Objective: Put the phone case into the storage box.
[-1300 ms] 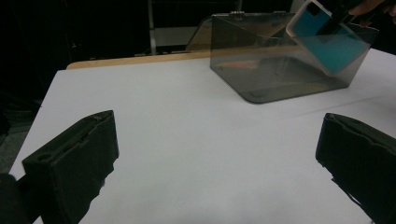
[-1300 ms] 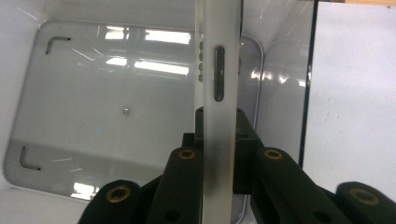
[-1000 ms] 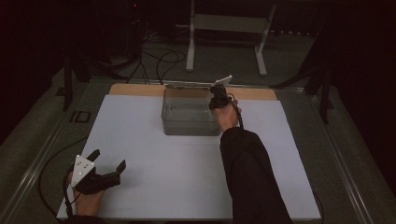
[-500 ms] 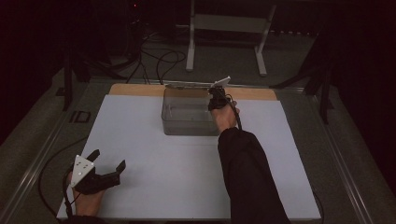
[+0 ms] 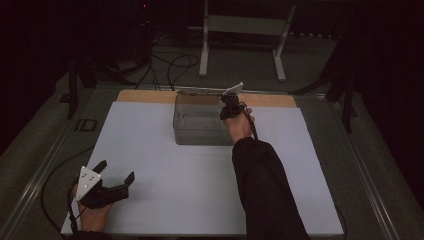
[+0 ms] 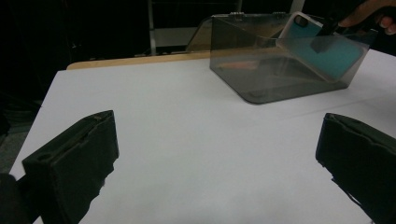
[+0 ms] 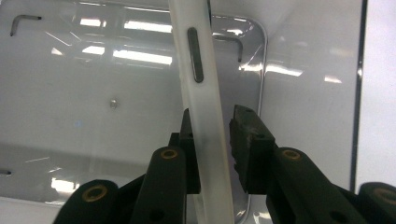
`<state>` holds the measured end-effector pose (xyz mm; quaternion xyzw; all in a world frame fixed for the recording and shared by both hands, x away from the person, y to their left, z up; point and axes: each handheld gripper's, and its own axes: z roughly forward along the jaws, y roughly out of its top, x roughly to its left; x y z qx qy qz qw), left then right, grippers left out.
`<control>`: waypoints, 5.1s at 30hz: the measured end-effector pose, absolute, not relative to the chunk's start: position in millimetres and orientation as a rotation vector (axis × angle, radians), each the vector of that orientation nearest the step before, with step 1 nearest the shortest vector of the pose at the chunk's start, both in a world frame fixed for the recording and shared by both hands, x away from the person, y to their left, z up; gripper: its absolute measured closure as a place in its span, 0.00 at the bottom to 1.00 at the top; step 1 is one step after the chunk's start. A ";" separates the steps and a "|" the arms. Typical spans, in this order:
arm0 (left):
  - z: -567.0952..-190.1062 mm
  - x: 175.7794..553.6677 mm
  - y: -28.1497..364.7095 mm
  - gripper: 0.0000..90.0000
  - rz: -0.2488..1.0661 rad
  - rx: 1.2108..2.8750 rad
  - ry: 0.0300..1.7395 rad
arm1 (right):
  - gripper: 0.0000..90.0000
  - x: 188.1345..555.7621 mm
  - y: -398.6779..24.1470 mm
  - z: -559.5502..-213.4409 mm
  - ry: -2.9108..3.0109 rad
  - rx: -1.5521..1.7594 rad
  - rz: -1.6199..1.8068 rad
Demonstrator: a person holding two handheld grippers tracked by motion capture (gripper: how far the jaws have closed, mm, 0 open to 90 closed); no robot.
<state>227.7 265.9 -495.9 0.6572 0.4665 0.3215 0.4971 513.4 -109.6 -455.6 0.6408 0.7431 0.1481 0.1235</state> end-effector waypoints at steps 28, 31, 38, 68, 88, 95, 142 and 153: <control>-496.2 228.1 266.0 0.00 0.778 1.593 1.132 | 0.77 512.4 -104.3 -456.8 2.236 1.734 0.435; -496.2 228.1 266.1 0.00 0.778 1.592 1.132 | 0.83 512.6 -105.1 -457.5 2.236 1.739 0.420; -496.2 228.1 266.0 0.00 0.778 1.592 1.131 | 0.90 511.3 -104.1 -455.2 2.216 1.751 0.415; -496.3 228.4 265.4 0.00 0.777 1.597 1.129 | 0.90 505.3 -102.0 -452.2 2.076 1.753 0.323; -496.5 228.5 265.4 0.00 0.775 1.603 1.130 | 0.90 502.2 -99.9 -453.6 2.037 1.748 0.307; -496.4 228.5 265.3 0.00 0.775 1.602 1.130 | 0.86 501.1 -99.4 -452.5 2.031 1.735 0.320; -496.8 228.4 264.7 0.00 0.777 1.604 1.131 | 0.44 478.0 -115.5 -427.6 2.169 1.526 0.616; -497.1 228.6 264.7 0.00 0.779 1.601 1.132 | 0.16 467.3 -121.2 -427.1 2.165 1.440 0.745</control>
